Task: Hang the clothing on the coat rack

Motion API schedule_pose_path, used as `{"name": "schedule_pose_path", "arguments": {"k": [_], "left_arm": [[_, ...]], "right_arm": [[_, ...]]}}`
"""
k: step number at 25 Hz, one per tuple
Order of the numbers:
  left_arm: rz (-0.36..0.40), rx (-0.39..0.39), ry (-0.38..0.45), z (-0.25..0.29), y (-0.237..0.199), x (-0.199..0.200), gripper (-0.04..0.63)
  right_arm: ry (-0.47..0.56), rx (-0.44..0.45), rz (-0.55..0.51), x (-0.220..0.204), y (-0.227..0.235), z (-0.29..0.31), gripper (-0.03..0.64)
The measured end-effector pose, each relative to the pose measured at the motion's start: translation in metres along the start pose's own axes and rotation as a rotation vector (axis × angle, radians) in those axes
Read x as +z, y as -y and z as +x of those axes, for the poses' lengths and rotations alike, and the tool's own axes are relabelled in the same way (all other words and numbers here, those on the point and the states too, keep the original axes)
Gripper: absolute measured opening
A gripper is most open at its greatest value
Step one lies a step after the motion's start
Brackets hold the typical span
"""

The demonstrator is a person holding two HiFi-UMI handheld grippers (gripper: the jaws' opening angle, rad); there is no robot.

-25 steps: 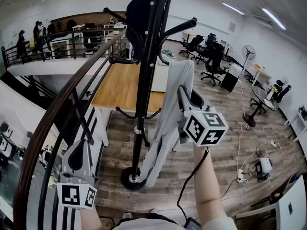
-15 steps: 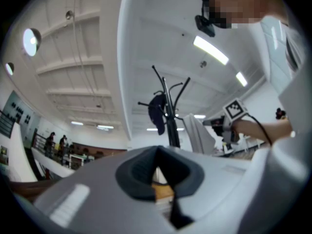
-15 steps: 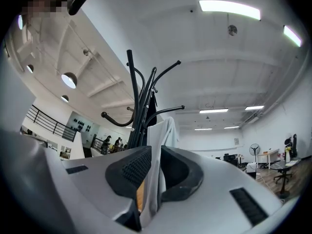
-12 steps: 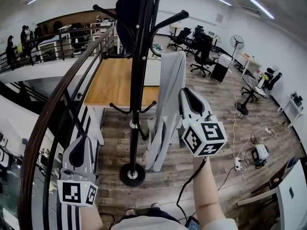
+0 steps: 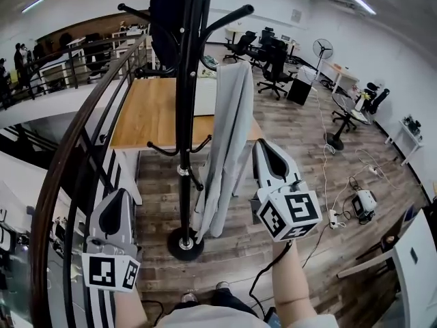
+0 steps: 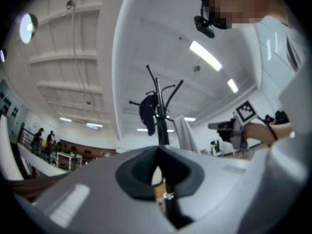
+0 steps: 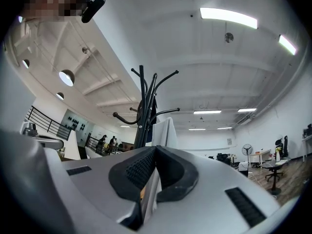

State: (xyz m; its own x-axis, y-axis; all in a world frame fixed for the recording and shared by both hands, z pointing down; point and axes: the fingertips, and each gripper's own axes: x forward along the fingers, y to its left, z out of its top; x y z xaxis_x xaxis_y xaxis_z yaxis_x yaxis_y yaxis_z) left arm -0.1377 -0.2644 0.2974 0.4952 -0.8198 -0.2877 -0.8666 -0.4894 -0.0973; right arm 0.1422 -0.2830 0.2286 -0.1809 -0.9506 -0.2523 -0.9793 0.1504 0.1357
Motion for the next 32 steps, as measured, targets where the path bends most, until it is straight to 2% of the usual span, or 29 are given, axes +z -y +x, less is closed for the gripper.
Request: {"name": "schedule_pose_path", "arguments": {"k": [16, 32], "left_arm": [[-0.032, -0.104, -0.004, 0.011, 0.029, -0.005, 0.008], [-0.060, -0.128, -0.042, 0.019, 0.040, -0.032, 0.008]], "right_arm": [[-0.048, -0.077, -0.044, -0.023, -0.011, -0.062, 0.002], [-0.089, -0.092, -0.029, -0.055, -0.019, -0.083, 0.000]]}}
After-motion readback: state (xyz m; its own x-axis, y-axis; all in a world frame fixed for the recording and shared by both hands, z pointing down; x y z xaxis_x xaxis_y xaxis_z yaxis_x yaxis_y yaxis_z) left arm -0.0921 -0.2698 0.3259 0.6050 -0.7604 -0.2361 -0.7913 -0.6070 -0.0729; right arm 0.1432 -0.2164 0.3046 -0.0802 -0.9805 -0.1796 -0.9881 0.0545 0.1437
